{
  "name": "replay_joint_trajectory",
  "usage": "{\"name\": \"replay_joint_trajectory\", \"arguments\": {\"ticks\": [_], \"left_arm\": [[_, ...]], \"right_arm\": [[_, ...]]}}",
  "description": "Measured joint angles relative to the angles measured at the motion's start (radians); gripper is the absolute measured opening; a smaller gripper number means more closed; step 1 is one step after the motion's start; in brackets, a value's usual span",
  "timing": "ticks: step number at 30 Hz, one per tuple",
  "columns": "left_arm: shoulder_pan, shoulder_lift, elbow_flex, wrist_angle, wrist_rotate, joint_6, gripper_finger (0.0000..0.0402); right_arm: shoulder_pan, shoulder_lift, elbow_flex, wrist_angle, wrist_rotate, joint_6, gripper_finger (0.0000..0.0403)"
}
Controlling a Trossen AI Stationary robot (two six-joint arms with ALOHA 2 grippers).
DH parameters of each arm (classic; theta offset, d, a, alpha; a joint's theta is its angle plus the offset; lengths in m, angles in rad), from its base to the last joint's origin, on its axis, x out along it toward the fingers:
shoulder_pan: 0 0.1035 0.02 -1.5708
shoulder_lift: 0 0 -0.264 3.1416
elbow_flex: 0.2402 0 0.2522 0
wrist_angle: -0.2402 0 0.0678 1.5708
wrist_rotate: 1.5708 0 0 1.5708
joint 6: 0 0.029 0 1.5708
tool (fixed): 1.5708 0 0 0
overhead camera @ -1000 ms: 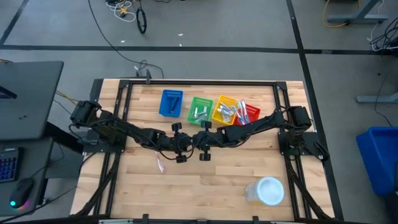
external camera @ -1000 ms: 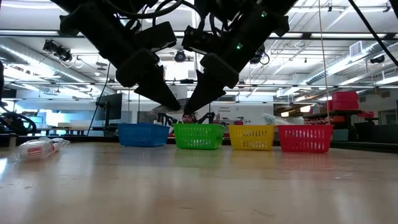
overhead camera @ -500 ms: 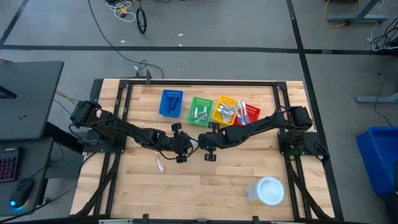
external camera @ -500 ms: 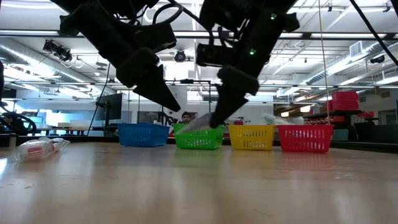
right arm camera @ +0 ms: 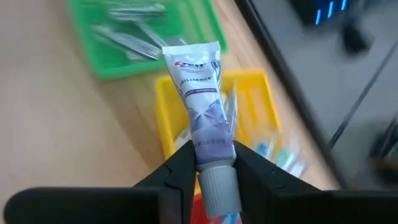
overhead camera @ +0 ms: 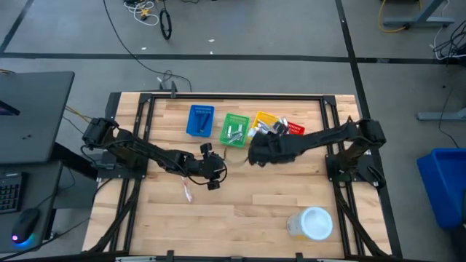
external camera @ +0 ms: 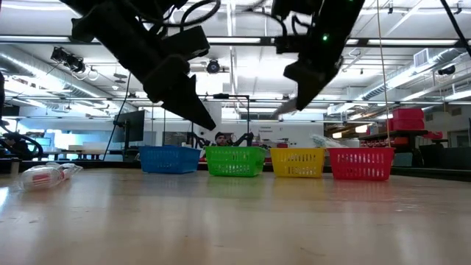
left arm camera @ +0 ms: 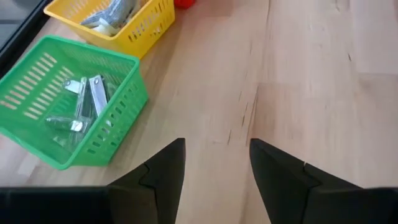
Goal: Pick & Place Travel size toiletries
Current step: Put the white toothpaste into the yellow bin, then put the red toothbrush into the red bin
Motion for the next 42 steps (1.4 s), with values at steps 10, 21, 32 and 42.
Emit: {"name": "replay_joint_trajectory", "arguments": {"ticks": [10,21,32,42], "left_arm": [[0.000,0.000,0.001,0.032,0.005,-0.006,0.0186],[0.000,0.000,0.001,0.034,0.007,-0.006,0.0185],[0.000,0.001,0.001,0.034,0.007,-0.005,0.0183],[-0.005,0.001,0.000,0.034,0.042,-0.005,0.0183]], "right_arm": [[-0.200,-0.006,-0.163,0.244,-0.113,0.114,0.0098],[-0.244,-0.006,-0.207,0.280,-0.115,0.100,0.0139],[-0.222,-0.007,-0.207,0.335,-0.158,0.011,0.0204],[-0.113,-0.037,-0.208,0.626,-0.289,-0.109,0.0207]]}}
